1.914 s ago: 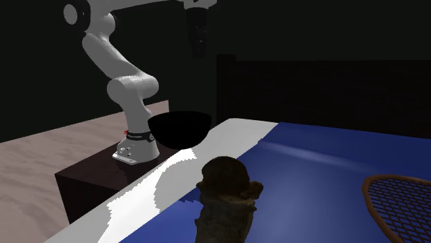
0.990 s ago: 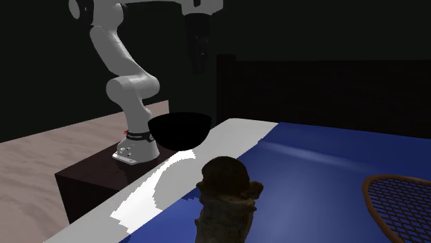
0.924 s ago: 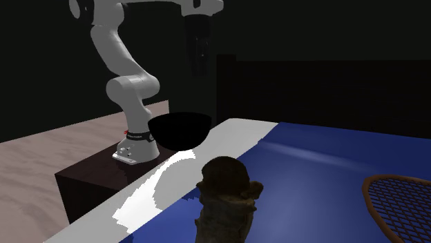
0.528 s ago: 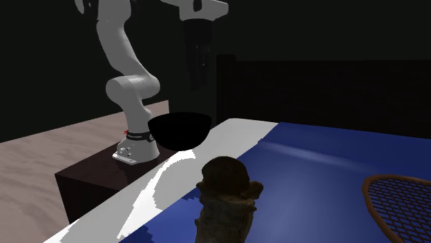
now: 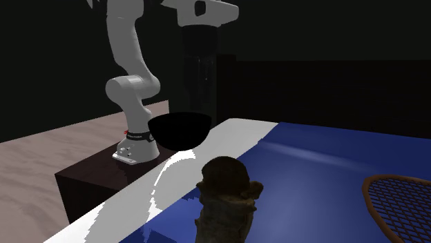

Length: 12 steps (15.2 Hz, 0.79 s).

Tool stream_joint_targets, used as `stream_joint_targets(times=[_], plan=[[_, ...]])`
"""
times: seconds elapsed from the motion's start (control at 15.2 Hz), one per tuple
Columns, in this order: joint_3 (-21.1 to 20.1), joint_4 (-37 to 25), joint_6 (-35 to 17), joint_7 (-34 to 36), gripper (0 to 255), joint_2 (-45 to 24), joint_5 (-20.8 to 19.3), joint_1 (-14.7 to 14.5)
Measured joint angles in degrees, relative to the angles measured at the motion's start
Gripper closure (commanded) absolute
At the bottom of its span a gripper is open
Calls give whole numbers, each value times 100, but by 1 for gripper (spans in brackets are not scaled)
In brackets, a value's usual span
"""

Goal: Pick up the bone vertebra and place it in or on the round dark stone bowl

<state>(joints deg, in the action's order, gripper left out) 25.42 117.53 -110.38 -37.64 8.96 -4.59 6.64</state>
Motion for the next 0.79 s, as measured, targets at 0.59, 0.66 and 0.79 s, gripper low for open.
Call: stream_joint_targets(times=[0.59, 0.66, 0.79], plan=[[471, -1610, -203, -1274, 0, -2003, 924, 478], [477, -1869, -151, -1380, 0, -2238, 1040, 563], [480, -2256, -146, -1605, 0, -2668, 1251, 757]])
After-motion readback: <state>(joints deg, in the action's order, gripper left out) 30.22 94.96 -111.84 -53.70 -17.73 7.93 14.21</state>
